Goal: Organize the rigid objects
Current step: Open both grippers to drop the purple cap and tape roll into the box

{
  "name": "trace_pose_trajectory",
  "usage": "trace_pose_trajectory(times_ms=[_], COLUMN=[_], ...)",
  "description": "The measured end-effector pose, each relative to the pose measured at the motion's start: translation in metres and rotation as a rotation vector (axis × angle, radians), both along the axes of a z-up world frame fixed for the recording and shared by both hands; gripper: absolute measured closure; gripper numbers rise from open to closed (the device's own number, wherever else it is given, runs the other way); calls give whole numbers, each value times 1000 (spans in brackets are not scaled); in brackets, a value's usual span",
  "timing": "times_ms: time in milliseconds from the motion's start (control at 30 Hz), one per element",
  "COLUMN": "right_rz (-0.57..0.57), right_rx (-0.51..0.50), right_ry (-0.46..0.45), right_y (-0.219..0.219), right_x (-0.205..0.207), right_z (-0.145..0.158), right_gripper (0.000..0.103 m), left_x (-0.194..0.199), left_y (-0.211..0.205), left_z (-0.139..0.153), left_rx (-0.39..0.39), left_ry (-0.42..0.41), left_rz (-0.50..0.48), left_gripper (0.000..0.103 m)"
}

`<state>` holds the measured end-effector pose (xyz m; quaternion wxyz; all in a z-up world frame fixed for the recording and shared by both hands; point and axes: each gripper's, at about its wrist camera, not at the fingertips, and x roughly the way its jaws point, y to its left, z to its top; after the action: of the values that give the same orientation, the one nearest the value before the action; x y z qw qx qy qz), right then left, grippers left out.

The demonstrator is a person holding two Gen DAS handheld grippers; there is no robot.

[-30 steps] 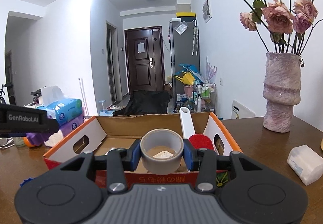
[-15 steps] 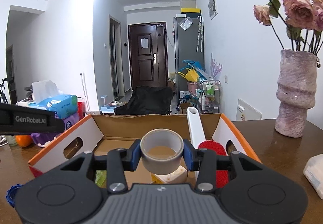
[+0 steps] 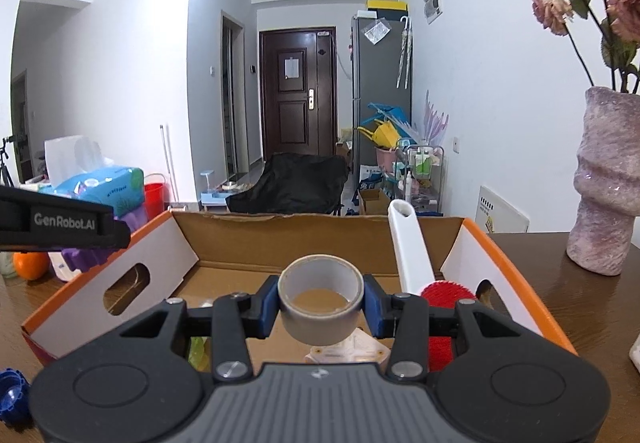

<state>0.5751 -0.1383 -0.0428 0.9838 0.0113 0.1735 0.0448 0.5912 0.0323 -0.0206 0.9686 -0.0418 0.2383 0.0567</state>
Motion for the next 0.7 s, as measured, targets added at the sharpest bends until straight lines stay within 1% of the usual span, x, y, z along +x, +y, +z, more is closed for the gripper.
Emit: trace_pose_trajectory(times_ms=[200,300,367,400,433,467,500,567,700], right_rz=[9,8,5,3,0,-8,-18,-36,-44], right_rx=[-6,-7,-7,-5,-2,3,5,6,14], right_ry=[10,30,39,42,47,43,31,4,-1], right_y=[1,-2,-4,-6,-7,-10,-11,-14,-18], right_x=[1,2,1,1,0,-1,-4,-8,-11], right_z=[-1,-1,0,0,1,1,2,3,6], right_gripper=[61,60,60,50,42,21,6,1,0], left_x=[2,1,-1,-1,-3,-5,-8,-11,-14], left_y=[0,-3,-5,-6,-6,-7,-7,-4,1], left_z=[-3,-3,-3,-2,-2,0,1,3,6], left_rx=[15,27,42,48,57,71,82,75,38], left_ry=[5,7,5,3,-4,-17,-30,-51,-43], left_rz=[-9,-21,-27,-32,-30,-19,-10,-8,-21], left_gripper=[48,47,44,34,20,14,2,0,0])
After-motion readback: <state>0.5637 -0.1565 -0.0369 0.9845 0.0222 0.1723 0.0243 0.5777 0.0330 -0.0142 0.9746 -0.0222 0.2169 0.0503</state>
